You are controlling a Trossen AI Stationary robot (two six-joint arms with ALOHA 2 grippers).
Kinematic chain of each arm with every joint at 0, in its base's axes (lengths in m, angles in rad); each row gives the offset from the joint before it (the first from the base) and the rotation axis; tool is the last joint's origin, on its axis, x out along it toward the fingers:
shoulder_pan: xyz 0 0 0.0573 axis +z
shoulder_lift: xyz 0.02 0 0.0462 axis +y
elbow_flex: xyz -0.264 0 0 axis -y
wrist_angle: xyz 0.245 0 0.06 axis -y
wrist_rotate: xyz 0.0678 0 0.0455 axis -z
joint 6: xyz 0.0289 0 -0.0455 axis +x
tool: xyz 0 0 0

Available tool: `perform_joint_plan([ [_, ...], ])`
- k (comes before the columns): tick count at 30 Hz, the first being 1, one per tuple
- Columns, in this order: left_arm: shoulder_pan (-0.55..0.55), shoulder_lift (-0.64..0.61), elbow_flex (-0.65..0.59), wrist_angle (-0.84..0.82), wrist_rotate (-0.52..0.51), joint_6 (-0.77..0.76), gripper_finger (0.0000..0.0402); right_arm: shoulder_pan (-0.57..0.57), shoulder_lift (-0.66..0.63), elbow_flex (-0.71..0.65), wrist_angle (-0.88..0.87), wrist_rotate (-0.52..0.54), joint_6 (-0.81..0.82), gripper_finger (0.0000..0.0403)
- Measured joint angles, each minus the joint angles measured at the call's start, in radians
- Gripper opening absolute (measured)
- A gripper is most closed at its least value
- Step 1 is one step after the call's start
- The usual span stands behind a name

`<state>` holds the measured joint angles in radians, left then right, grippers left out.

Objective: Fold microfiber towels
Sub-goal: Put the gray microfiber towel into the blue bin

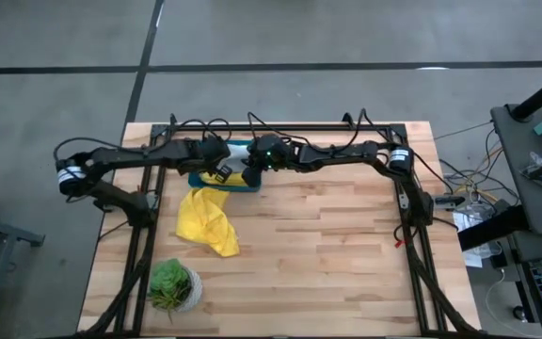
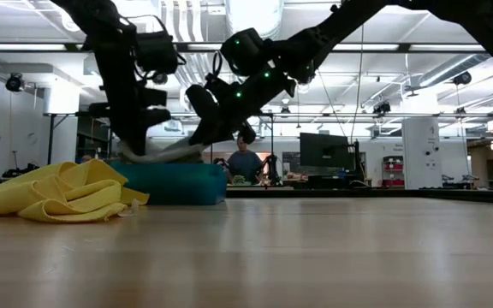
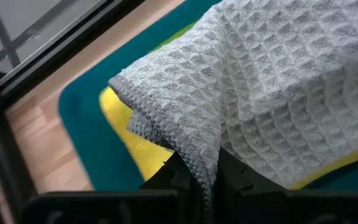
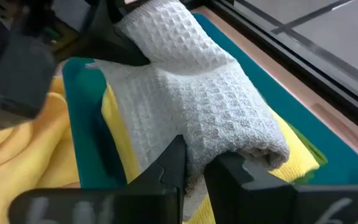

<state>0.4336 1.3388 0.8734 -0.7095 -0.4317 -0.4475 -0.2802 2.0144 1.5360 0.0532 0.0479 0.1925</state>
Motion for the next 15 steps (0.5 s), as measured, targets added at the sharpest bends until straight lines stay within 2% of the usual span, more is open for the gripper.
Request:
perform_joint_plan([
  [10, 0.011, 0.088, -0.003, 0.078, 0.008, -0.008, 0.0015, -0.002, -0.001, 0.000, -0.052, 0.003, 0.009, 0.0040],
  [15, 0.012, 0.097, -0.003, 0.066, 0.006, -0.018, 0.0052, -0.005, -0.001, 0.000, -0.060, 0.003, 0.008, 0.0052],
])
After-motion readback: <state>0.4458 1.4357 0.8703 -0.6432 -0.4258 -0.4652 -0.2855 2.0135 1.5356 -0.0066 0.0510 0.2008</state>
